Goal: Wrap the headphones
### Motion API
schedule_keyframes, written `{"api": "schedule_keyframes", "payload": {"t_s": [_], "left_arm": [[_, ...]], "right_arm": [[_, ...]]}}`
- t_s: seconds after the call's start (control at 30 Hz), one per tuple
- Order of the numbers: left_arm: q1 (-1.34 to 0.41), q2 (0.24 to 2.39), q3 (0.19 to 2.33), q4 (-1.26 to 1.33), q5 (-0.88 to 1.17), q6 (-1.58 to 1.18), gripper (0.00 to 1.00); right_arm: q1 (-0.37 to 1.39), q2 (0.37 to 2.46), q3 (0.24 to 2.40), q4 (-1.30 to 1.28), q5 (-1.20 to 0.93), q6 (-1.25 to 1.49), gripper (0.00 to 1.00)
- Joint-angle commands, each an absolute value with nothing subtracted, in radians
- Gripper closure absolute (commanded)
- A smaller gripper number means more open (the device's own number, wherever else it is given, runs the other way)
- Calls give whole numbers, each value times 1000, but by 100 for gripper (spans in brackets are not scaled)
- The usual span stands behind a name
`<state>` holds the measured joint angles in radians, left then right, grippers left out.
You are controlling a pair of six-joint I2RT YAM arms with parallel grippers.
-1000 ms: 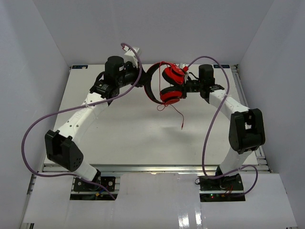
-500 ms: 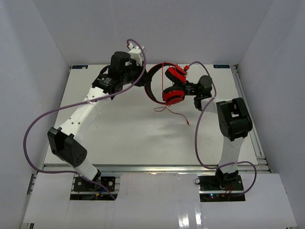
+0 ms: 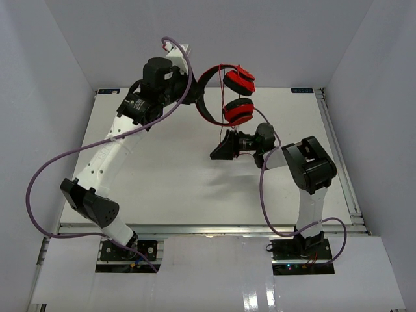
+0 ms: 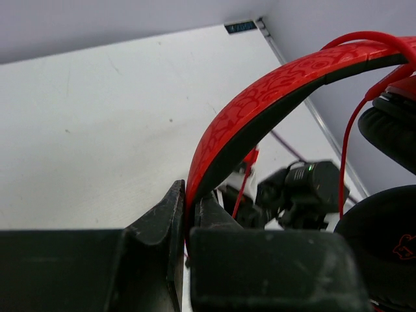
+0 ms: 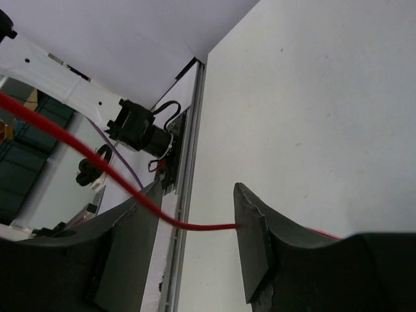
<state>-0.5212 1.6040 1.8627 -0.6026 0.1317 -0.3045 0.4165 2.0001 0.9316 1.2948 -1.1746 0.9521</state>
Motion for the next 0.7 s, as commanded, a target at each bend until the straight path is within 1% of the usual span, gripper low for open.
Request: {"api": "schedule_keyframes", "payload": {"t_s": [0.0,0.2,0.3,0.47,0.57,0.6,0.63,0.67], "left_arm": [[-517,1597,1989,-529,34,-373,100],[-489,1661,2156,-526,-27,-389,100],[-442,1682,2197,-526,-53,-389,100],[-336,1707,2218,-514,-22,-414,100],[-308,1714,2195,-504,-34,-412,100],[-301,1715,2186,-500,-37,-409,100],[-296,1718,2181,-500,-52,-399,100],[-294,1723,2172,-500,-58,-395,100]], "right_arm": [[450,1904,868,1726,-1108,900,47],[518,1839,820,1662,-1101,832,52],[542,1800,783,1598,-1121,767,54],[555,1705,709,1479,-1147,652,58],[558,1644,676,1319,-1144,542,66],[562,1623,670,1286,-1144,495,70],[566,1607,672,1179,-1138,414,73],[573,1582,673,1131,-1136,379,79]]}}
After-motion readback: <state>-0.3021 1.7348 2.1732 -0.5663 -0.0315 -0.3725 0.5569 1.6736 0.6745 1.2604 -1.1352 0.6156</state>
